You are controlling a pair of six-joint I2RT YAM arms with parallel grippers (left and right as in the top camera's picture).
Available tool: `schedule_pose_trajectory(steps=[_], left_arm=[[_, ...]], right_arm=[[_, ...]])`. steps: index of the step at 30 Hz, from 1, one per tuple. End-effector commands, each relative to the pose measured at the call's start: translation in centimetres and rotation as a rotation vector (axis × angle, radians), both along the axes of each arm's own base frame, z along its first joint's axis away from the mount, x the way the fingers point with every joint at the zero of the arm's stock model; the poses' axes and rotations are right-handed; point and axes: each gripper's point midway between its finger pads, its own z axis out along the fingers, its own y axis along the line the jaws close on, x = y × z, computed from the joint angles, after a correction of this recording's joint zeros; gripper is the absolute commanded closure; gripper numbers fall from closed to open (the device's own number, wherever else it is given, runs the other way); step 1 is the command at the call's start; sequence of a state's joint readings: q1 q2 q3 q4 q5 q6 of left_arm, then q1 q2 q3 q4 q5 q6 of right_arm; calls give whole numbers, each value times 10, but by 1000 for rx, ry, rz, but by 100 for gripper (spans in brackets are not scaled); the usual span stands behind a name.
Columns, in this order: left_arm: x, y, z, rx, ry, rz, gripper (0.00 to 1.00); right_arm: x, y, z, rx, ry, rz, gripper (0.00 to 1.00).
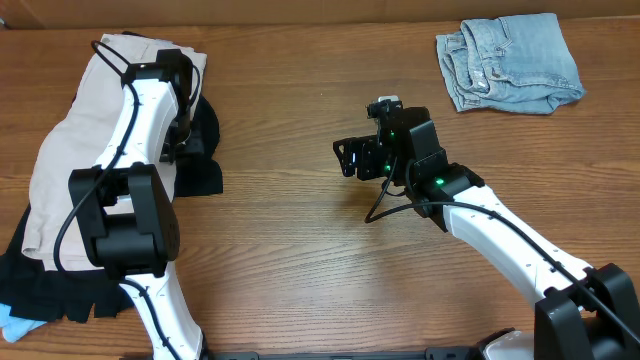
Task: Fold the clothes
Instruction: 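Grasp the beige shorts edge with the left gripper and lift, then drag the beige shorts right onto the open table and release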
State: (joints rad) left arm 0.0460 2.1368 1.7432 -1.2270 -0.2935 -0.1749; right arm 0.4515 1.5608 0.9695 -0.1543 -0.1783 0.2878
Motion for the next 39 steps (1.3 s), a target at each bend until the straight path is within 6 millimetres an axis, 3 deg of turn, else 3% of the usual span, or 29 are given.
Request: schedule_pose_trajectory(steps=[1,5,11,16,21,27,32,36,39], left_arm=[[4,6,11,31,-22,5,96],[5,6,34,32,-21,9,96],[13,0,107,22,-89,0,96],[19,-34,157,-58,-183,-73,96],[22,-97,171,-200,-213,-284,96],[14,-181,172,-280,-213,-497,96],[4,-262,174,-385,-255,-669,96],[-3,-317,171,-440,-293,-780,96],[-6,-346,159,-452,-288,-835,96]], right_arm=[[4,-1,3,1,-9,-9,15],[4,-1,3,1,-8,-9,16],[4,-1,3,1,-9,-9,16],[3,5,11,34,-18,19,16],[-1,-4,46,88,-50,27,17],[-10,-58,109,110,-128,-83,16],[-31,-131,157,131,-206,-267,17],[-50,-174,176,124,-249,-386,16],[-62,-196,182,117,-259,-452,16]])
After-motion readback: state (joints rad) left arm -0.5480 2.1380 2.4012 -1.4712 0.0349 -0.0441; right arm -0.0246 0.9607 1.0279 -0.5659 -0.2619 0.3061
